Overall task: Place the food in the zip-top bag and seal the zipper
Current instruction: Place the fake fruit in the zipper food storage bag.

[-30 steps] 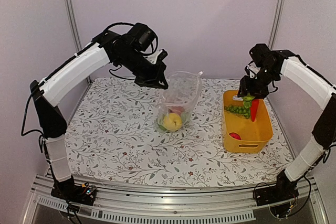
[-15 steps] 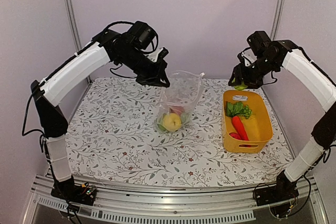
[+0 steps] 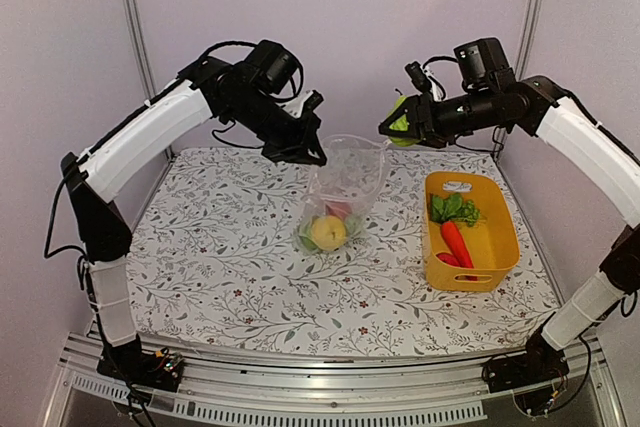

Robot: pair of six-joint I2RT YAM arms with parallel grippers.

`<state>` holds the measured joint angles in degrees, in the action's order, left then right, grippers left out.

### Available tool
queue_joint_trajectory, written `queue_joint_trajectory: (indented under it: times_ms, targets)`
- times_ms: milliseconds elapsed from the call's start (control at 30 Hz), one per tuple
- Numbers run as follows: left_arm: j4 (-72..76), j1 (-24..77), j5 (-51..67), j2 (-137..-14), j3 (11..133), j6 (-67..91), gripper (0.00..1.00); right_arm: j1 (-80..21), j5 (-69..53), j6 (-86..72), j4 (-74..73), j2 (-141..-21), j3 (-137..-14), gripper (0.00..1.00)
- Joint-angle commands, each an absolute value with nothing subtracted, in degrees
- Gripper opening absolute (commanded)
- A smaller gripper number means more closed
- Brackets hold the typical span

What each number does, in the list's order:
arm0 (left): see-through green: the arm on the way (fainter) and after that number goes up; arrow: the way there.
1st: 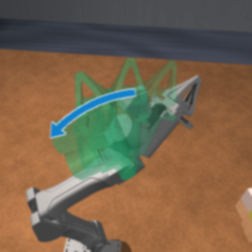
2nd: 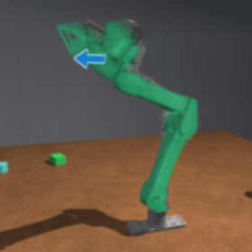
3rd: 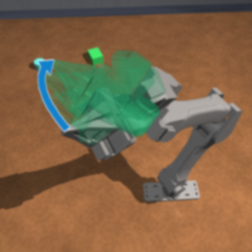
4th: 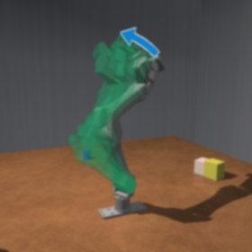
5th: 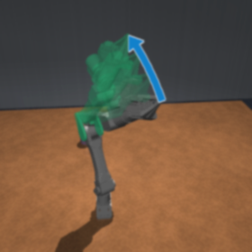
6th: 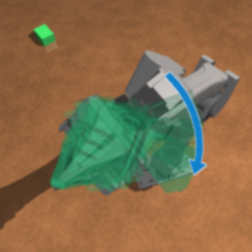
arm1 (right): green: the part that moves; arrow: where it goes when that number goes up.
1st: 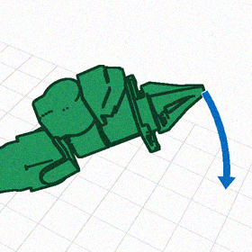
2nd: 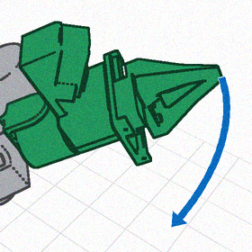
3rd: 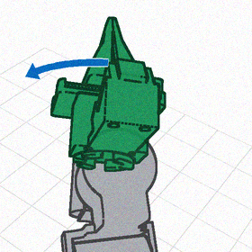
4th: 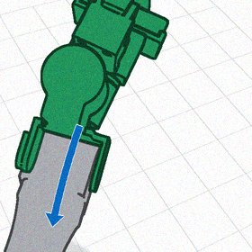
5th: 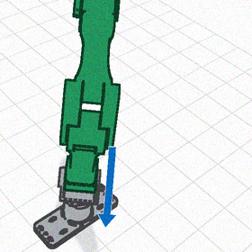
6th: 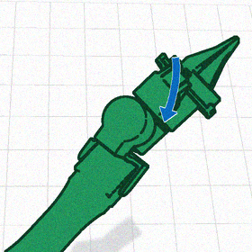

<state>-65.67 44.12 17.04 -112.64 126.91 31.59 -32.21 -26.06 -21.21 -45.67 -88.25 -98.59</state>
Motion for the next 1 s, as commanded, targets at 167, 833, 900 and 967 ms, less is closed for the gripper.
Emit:
queue_joint_trajectory:
  times_ms: [167, 833, 900, 967]
  targets:
    - [-65.04, 43.25, 18.41, -113.23, 129.02, 32.12, 0.0, -43.28, -17.48, -22.01, -45.52, -94.94, -106.68, 0.52]
    - [-65.22, 41.41, 18.71, -112.22, 128.73, 31.98, 0.0, -43.61, 16.34, -22.24, -55.5, -90.3, -109.23, 0.99]
    - [-64.92, 41.23, 18.87, -111.96, 130.22, 32.78, 0.0, -40.39, 18.45, -23.91, -51.76, -85.35, -102.37, 0.99]
    - [-60.85, 41.17, 18.6, -110.55, 129.01, 32.44, 0.0, -34.15, 12.57, -23.57, -48.36, -81.22, -95.32, 0.96]
